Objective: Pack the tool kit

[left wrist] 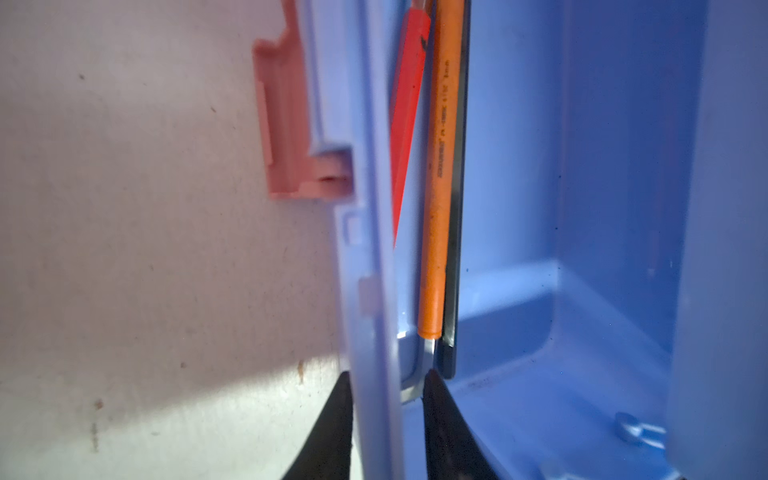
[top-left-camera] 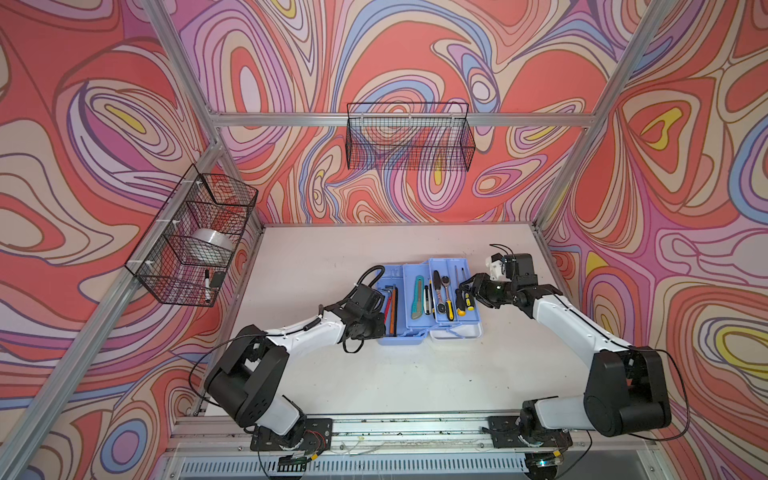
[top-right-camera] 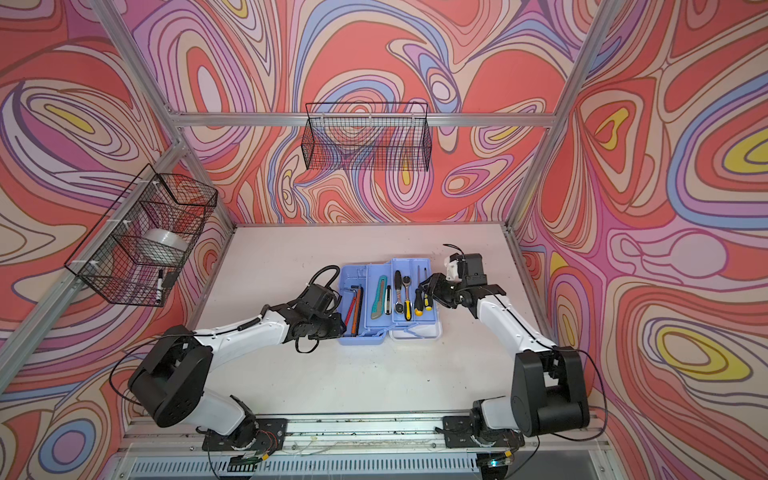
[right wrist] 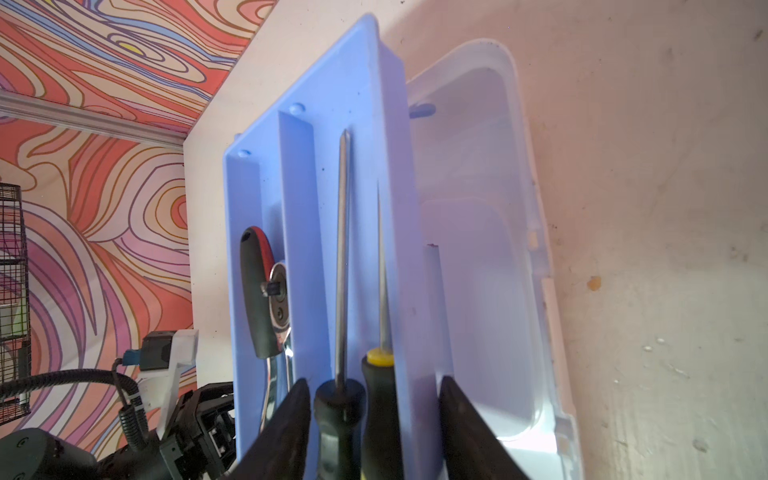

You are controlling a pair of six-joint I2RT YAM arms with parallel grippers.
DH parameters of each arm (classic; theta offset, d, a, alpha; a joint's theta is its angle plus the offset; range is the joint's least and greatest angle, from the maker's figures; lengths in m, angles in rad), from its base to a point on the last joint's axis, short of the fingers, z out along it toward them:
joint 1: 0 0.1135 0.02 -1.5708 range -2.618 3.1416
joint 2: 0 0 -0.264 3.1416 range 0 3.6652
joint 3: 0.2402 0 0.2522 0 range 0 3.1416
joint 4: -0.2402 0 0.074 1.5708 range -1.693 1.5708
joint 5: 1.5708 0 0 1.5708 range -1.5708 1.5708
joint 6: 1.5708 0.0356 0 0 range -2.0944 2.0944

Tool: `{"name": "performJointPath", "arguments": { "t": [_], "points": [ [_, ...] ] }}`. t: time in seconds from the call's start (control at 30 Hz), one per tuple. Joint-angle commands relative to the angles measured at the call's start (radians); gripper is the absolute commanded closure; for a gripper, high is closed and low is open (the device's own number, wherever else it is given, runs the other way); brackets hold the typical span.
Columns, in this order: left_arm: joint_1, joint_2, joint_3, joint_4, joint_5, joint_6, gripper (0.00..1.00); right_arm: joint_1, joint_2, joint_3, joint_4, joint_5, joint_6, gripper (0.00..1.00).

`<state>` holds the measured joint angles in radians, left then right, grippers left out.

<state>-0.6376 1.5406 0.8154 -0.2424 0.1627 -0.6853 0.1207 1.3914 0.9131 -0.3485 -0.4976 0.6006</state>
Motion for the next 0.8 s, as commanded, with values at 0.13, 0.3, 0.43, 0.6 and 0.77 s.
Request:
{"name": "performJointPath", "arguments": {
  "t": [0.13, 0.3, 0.43, 0.6, 0.77],
  "points": [
    [-0.085, 0.077, 0.066, 0.065, 0.073, -0.021, 0.72, 0.110, -0.007, 0.138, -0.011, -0.025, 0.029, 0.50],
    [-0.102, 0.105, 0.096, 0.081, 0.067, -0.032, 0.71, 0.192, 0.035, 0.217, -0.088, 0.102, 0.029, 0.50],
    [-0.102, 0.109, 0.100, 0.117, 0.077, -0.050, 0.70, 0.262, 0.074, 0.265, -0.154, 0.242, 0.039, 0.52],
    [-0.102, 0.089, 0.090, 0.110, 0.054, -0.062, 0.67, 0.330, 0.096, 0.307, -0.211, 0.389, 0.050, 0.55],
    [-0.101, 0.075, 0.094, 0.080, 0.025, -0.048, 0.63, 0.378, 0.113, 0.324, -0.240, 0.521, 0.039, 0.57]
  ]
}}
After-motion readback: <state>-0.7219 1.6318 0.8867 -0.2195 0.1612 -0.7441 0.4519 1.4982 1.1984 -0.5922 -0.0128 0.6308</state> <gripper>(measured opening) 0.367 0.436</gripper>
